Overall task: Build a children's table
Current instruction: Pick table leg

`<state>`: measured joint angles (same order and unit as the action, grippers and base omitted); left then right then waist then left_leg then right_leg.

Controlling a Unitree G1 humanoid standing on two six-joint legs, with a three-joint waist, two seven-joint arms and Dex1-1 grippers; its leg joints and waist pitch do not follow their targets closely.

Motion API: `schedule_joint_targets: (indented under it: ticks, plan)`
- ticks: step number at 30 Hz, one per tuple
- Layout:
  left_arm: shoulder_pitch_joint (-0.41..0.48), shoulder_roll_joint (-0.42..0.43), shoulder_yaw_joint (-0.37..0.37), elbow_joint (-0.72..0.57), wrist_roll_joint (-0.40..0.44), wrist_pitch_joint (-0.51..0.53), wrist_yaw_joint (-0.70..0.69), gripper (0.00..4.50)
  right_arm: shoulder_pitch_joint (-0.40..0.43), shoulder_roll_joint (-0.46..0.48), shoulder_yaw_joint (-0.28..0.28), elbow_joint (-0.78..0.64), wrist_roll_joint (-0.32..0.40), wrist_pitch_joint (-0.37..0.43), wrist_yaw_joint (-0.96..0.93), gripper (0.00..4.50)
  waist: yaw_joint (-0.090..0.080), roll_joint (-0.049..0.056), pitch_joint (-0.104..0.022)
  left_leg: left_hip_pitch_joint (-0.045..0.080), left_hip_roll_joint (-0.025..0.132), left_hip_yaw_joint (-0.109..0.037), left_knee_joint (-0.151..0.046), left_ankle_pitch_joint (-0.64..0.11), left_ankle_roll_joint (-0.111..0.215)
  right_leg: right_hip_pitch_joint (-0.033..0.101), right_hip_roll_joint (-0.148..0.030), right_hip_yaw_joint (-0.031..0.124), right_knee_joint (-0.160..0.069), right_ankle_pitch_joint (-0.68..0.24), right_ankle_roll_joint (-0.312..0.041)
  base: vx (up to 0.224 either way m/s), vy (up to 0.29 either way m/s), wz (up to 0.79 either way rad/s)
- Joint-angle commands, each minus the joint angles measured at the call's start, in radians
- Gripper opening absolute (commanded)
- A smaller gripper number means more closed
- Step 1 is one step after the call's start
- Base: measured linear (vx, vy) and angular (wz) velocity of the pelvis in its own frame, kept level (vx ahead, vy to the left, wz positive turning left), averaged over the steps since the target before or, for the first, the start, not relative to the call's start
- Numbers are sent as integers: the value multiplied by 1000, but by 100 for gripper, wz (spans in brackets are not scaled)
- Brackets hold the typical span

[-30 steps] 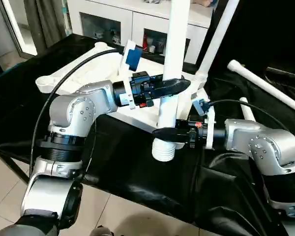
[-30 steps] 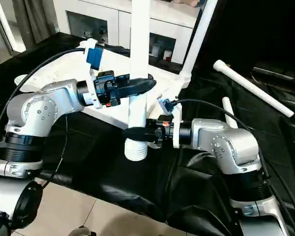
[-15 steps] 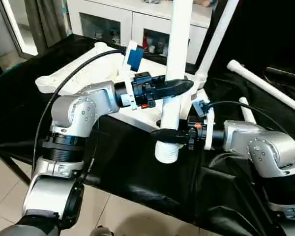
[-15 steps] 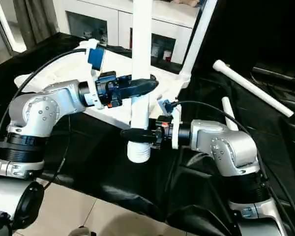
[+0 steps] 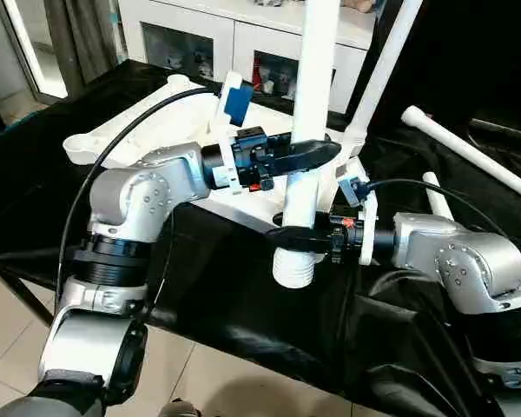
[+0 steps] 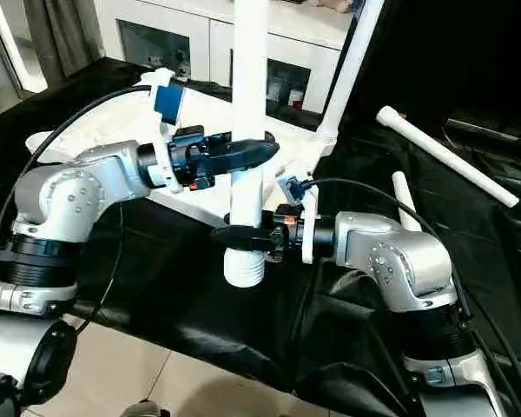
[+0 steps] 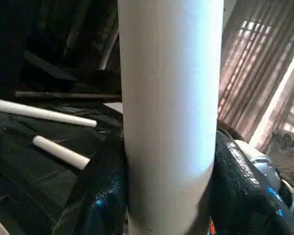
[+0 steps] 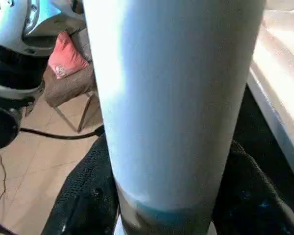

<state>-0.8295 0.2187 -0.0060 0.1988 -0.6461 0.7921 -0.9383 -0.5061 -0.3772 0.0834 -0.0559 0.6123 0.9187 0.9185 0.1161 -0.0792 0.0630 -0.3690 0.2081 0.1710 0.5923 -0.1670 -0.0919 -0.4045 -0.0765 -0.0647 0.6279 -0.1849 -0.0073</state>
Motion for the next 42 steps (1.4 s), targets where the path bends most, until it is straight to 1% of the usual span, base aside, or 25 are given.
schedule_joint_targets:
  ticks: [1, 2, 3, 4, 6, 7, 9, 14, 15, 16, 17, 18, 19, 20, 21, 22, 23, 24, 25, 27, 28, 31, 35, 36, 42]
  plan:
    - [-29, -47, 44, 27, -10, -14, 83, 254, 7, 39, -64, 10, 10, -20, -76, 194, 2, -1, -76, 5, 14, 4, -60, -119, -26, 63, -56, 42, -67, -126, -176, 0, 0, 0]
    - [-30, -68, 80, 33, -36, -21, 103, 254, 7, 74, -103, 17, 22, -28, -125, 194, 5, 2, -76, 5, 12, 4, -59, -119, -26, 62, -57, 41, -66, -127, -179, 0, 0, 0]
    - [-30, -68, 80, 33, -36, -21, 103, 254, 7, 74, -103, 17, 22, -28, -125, 194, 2, 2, -76, 4, 13, 4, -59, -120, -27, 61, -57, 42, -67, -130, -182, 0, 0, 0]
    - [-29, -99, 125, 41, -61, -54, 134, 290, 4, 119, -155, 29, 43, -35, -187, 193, 4, 1, -78, 6, 13, 3, -59, -125, -28, 61, -59, 41, -69, -150, -185, 0, 0, 0]
    - [-29, -122, 154, 51, -67, -99, 162, 297, 4, 139, -178, 33, 55, -41, -210, 193, 4, 2, -78, 6, 13, 2, -61, -126, -27, 61, -58, 41, -71, -149, -176, 0, 0, 0]
    - [-25, -167, 216, 67, -110, -157, 194, 299, 8, 178, -219, 33, 77, -60, -257, 193, 5, -6, -77, 4, 12, 3, -60, -122, -23, 63, -57, 40, -70, -147, -175, 0, 0, 0]
    - [-22, -202, 278, 78, -175, -174, 222, 299, 10, 217, -258, 29, 93, -89, -310, 192, 4, -2, -78, 5, 12, 4, -59, -123, -23, 61, -59, 41, -69, -145, -173, 0, 0, 0]
    - [-24, -225, 326, 97, -197, -199, 234, 299, 3, 261, -318, 33, 81, -135, -396, 192, -1, 1, -76, 7, 11, 4, -63, -132, -23, 58, -54, 40, -75, -166, -148, 0, 0, 0]
    - [-23, -201, 297, 107, -150, -203, 219, 299, 4, 250, -313, 42, 33, -165, -422, 192, -1, 2, -76, 8, 12, 4, -63, -132, -25, 59, -53, 40, -74, -166, -139, 0, 0, 0]
    - [-22, -172, 254, 120, -87, -218, 205, 299, 7, 235, -302, 53, -7, -188, -435, 192, -1, 9, -74, 9, 12, 2, -67, -137, -33, 55, -52, 41, -82, -180, -112, 0, 0, 0]
    - [-16, -101, 129, 156, 59, -278, 166, 299, 22, 194, -257, 67, -94, -233, -455, 192, 3, 27, -75, 14, 13, -3, -70, -137, -43, 53, -53, 41, -83, -194, -86, 0, 0, 0]
    - [-9, -24, -11, 206, 213, -358, 112, 299, 44, 152, -219, 71, -162, -265, -462, 192, -1, 23, -76, 14, 13, -2, -70, -138, -54, 54, -49, 41, -84, -193, -66, 0, 0, 0]
    - [-7, 24, -102, 244, 312, -416, 76, 299, 58, 125, -196, 73, -201, -282, -464, 191, 1, 37, -75, 20, 12, -3, -74, -149, -63, 51, -46, 44, -86, -210, -23, 0, 0, 0]
    - [-7, 50, -151, 266, 364, -449, 55, 299, 65, 111, -184, 74, -220, -290, -465, 191, 0, 27, -74, 19, 10, -4, -76, -160, -68, 54, -47, 44, -92, -223, -2, 0, 0, 0]
    - [-10, 83, -219, 307, 432, -499, 22, 299, 76, 98, -181, 68, -229, -285, -468, 191, -3, 24, -77, 15, 9, -3, -75, -152, -72, 60, -48, 45, -85, -208, -9, 0, 0, 0]
    - [-10, 83, -219, 307, 432, -499, 22, 299, 76, 98, -181, 68, -229, -285, -468, 191, -3, 33, -83, 16, 10, -4, -73, -129, -71, 62, -49, 45, -80, -161, -30, 0, 0, 0]
    - [-21, 115, -295, 365, 507, -556, -14, 299, 93, 79, -176, 54, -243, -288, -467, 191, -5, 46, -83, 12, 8, -7, -72, -115, -72, 63, -49, 44, -74, -124, -50, 0, 0, 0]
    - [-21, 115, -295, 365, 507, -556, -14, 299, 93, 79, -176, 54, -243, -288, -467, 191, -10, 37, -83, 12, 10, -5, -70, -107, -69, 65, -47, 43, -70, -65, -85, 0, 0, 0]
    - [-42, 145, -389, 471, 602, -643, -70, 299, 123, 57, -179, 27, -249, -284, -475, 191, -9, 37, -85, 10, 9, -4, -67, -99, -56, 68, -50, 43, -66, -35, -117, 0, 0, 0]
    - [-43, 145, -392, 476, 605, -646, -70, 299, 124, 57, -180, 26, -249, -283, -475, 191, -11, 40, -85, 9, 9, -2, -66, -97, -46, 70, -50, 45, -62, 2, -147, 0, 0, 0]
    - [-69, 141, -434, 573, 661, -708, -84, 299, 143, 48, -191, 1, -241, -270, -483, 191, -13, 41, -84, 11, 7, 0, -64, -100, -34, 68, -49, 45, -69, 3, -157, 0, 0, 0]
    - [-108, 126, -484, 698, 742, -785, -42, 299, 159, 37, -197, -19, -241, -260, -488, 191, -17, 40, -83, 11, 9, 0, -65, -129, -26, 71, -53, 46, -69, -33, -173, 0, 0, 0]
    - [-118, 120, -491, 725, 756, -797, -24, 299, 161, 35, -197, -20, -243, -261, -488, 191, -21, 41, -81, 13, 13, 0, -65, -161, -20, 69, -58, 46, -73, -91, -194, 0, 0, 0]
    - [-150, 105, -514, 814, 808, -852, 22, 299, 173, 27, -194, -35, -253, -266, -484, 191, -23, 42, -80, 12, 13, 1, -65, -161, -18, 68, -57, 46, -75, -95, -195, 0, 0, 0]
    - [-186, 77, -519, 909, 839, -904, 92, 299, 203, 10, -196, -92, -249, -234, -483, 191, -27, 37, -80, 13, 13, -1, -65, -163, -4, 69, -56, 46, -79, -122, -183, 0, 0, 0]
